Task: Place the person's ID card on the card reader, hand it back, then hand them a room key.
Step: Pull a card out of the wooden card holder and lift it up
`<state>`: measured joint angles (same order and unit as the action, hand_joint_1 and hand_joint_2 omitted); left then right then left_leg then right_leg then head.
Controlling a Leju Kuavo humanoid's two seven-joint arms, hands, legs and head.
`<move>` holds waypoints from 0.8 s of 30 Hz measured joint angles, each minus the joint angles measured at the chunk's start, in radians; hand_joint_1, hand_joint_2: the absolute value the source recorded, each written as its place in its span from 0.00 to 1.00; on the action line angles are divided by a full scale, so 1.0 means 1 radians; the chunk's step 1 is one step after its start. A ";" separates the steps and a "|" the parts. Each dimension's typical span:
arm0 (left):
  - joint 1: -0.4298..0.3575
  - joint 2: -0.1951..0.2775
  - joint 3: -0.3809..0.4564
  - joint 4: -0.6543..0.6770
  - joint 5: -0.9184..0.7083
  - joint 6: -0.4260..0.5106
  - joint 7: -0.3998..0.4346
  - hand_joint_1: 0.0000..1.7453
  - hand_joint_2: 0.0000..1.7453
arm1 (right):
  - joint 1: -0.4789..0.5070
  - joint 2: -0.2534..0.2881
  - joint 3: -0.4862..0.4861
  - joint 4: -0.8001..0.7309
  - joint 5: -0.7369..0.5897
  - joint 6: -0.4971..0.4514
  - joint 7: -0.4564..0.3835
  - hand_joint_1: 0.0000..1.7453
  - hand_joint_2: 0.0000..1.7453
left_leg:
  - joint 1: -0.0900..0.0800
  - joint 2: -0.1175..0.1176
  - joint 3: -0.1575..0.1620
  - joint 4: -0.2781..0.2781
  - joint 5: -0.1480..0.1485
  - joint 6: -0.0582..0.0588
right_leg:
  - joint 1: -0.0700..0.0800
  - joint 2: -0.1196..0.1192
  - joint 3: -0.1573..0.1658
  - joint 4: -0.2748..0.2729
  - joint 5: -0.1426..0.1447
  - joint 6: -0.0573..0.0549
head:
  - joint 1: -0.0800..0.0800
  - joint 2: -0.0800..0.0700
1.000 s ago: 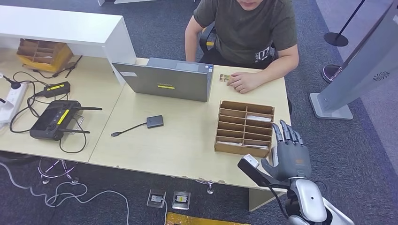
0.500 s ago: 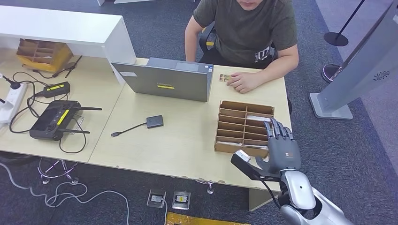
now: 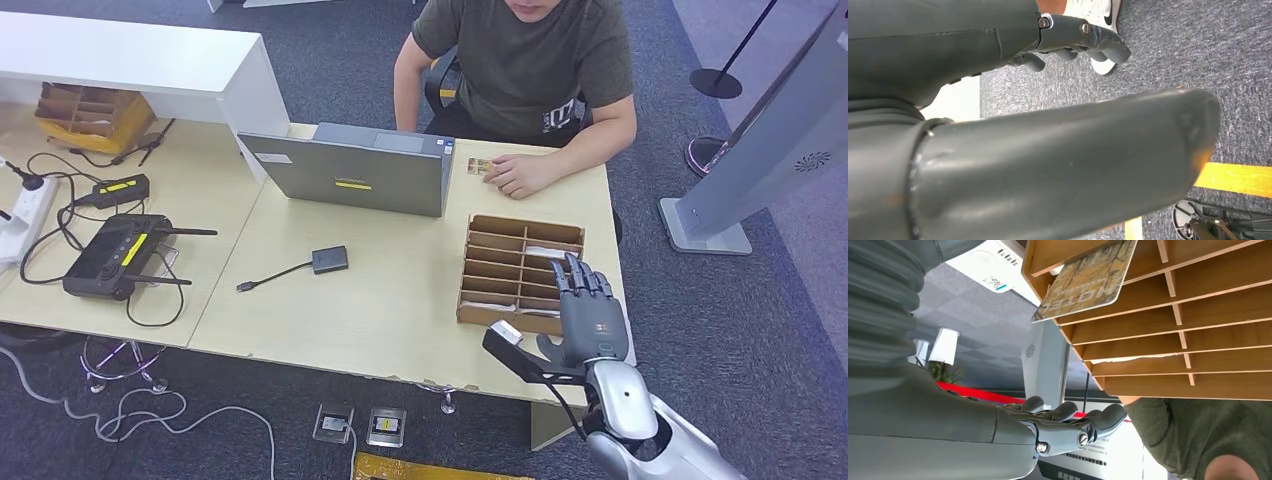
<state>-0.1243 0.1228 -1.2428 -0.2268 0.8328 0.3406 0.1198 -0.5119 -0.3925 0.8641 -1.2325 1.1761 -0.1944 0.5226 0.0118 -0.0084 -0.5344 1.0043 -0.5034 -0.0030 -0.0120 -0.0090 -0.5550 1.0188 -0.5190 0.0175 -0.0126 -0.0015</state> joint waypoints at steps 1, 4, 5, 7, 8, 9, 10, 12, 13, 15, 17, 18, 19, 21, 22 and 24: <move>0.000 0.000 0.000 0.000 0.000 0.001 0.000 0.00 0.00 | -0.001 0.002 0.000 0.003 0.000 0.000 -0.001 0.00 1.00 | 0.000 0.000 0.000 0.000 0.000 0.000 | 0.000 0.000 0.000 0.000 0.000 0.000 | 0.000 0.000; 0.000 0.000 0.000 0.000 0.000 0.001 0.000 0.00 0.00 | -0.003 0.006 0.000 0.010 0.000 0.003 -0.001 0.00 1.00 | 0.000 0.000 0.000 0.000 0.000 0.000 | 0.000 0.000 0.000 0.000 0.000 0.000 | 0.000 0.000; 0.000 0.000 0.000 0.000 0.000 0.001 0.000 0.00 0.00 | -0.004 0.008 0.000 0.012 0.000 0.004 -0.001 0.00 1.00 | 0.000 0.000 0.000 0.000 0.000 0.000 | 0.000 0.000 0.000 0.000 0.000 0.000 | 0.000 0.000; 0.000 0.000 0.000 0.000 0.000 0.001 0.000 0.00 0.00 | -0.004 0.011 0.000 0.017 0.000 0.007 -0.002 0.00 1.00 | 0.000 0.000 0.000 0.000 0.000 0.000 | 0.000 0.000 0.000 0.000 0.000 0.000 | 0.000 0.000; 0.000 0.000 0.000 0.000 0.000 0.001 0.000 0.00 0.00 | -0.005 0.012 0.000 0.019 0.000 0.009 -0.002 0.00 1.00 | 0.000 0.000 0.000 0.000 0.000 0.000 | 0.000 0.000 0.000 0.000 0.000 0.000 | 0.000 0.000; 0.000 0.000 0.000 0.000 0.000 0.001 0.000 0.00 0.00 | -0.005 0.013 0.000 0.021 -0.001 0.012 -0.002 0.00 1.00 | 0.000 0.000 0.000 0.000 0.000 0.000 | 0.000 0.000 0.000 0.000 0.000 0.000 | 0.000 0.000; 0.000 0.000 0.000 0.000 0.000 0.001 0.000 0.00 0.00 | -0.005 0.013 0.000 0.023 -0.003 0.015 -0.002 0.00 1.00 | 0.000 0.000 0.000 0.000 0.000 0.000 | 0.000 0.000 0.000 0.000 0.000 0.000 | 0.000 0.000; 0.000 0.000 0.000 0.000 0.000 0.001 0.000 0.00 0.00 | -0.006 0.014 0.002 0.026 -0.007 0.020 -0.003 0.00 1.00 | 0.000 0.000 0.000 0.000 0.000 0.000 | 0.000 0.000 0.000 0.000 0.000 0.000 | 0.000 0.000; 0.000 0.000 0.000 0.000 0.000 0.001 0.000 0.00 0.00 | -0.007 0.015 0.003 0.028 -0.009 0.021 -0.003 0.00 1.00 | 0.000 0.000 0.000 0.000 0.000 0.000 | 0.000 0.000 0.000 0.000 0.000 0.000 | 0.000 0.000; 0.000 0.000 0.000 0.000 0.000 0.001 0.000 0.00 0.00 | -0.008 0.016 0.006 0.032 -0.014 0.023 -0.003 0.00 1.00 | 0.000 0.000 0.000 0.000 0.000 0.000 | 0.000 0.000 0.000 0.000 0.000 0.000 | 0.000 0.000; 0.000 0.000 0.000 0.000 0.001 0.001 0.000 0.00 0.00 | -0.008 0.018 0.009 0.036 -0.018 0.024 -0.003 0.00 1.00 | 0.000 0.000 0.000 0.000 0.000 0.000 | 0.000 0.000 0.000 0.000 0.000 0.000 | 0.000 0.000; 0.000 0.000 0.000 0.000 0.002 0.001 0.000 0.00 0.00 | -0.008 0.019 0.009 0.038 -0.019 0.025 -0.003 0.00 1.00 | 0.000 0.000 0.000 0.000 0.000 0.000 | 0.000 0.000 0.000 0.000 0.000 0.000 | 0.000 0.000; 0.000 0.000 0.000 0.000 0.003 0.001 0.000 0.00 0.00 | -0.008 0.019 0.010 0.040 -0.021 0.025 -0.003 0.00 1.00 | 0.000 0.000 0.000 0.000 0.000 0.000 | 0.000 0.000 0.000 0.000 0.000 0.000 | 0.000 0.000; 0.000 0.000 0.000 0.000 0.003 0.000 0.000 0.00 0.00 | -0.009 0.020 0.010 0.044 -0.024 0.026 -0.004 0.00 1.00 | 0.000 0.000 0.000 0.000 0.000 0.000 | 0.000 0.000 0.000 0.000 0.000 0.000 | 0.000 0.000; 0.000 0.000 0.000 0.000 0.003 0.000 0.000 0.00 0.00 | -0.009 0.020 0.011 0.046 -0.025 0.026 -0.004 0.00 1.00 | 0.000 0.000 0.000 0.000 0.000 0.000 | 0.000 0.000 0.000 0.000 0.000 0.000 | 0.000 0.000; 0.000 0.000 0.000 0.000 0.003 0.000 0.000 0.00 0.00 | -0.011 0.021 0.012 0.050 -0.027 0.027 -0.004 0.00 1.00 | 0.000 0.000 0.000 0.000 0.000 0.000 | 0.000 0.000 0.000 0.000 0.000 0.000 | 0.000 0.000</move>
<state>-0.1241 0.1232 -1.2432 -0.2266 0.8362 0.3410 0.1194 -0.5226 -0.3714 0.8761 -1.1821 1.1495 -0.1677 0.5187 0.0118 -0.0084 -0.5344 1.0043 -0.5034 -0.0030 -0.0120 -0.0090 -0.5550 1.0188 -0.5189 0.0175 -0.0125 -0.0015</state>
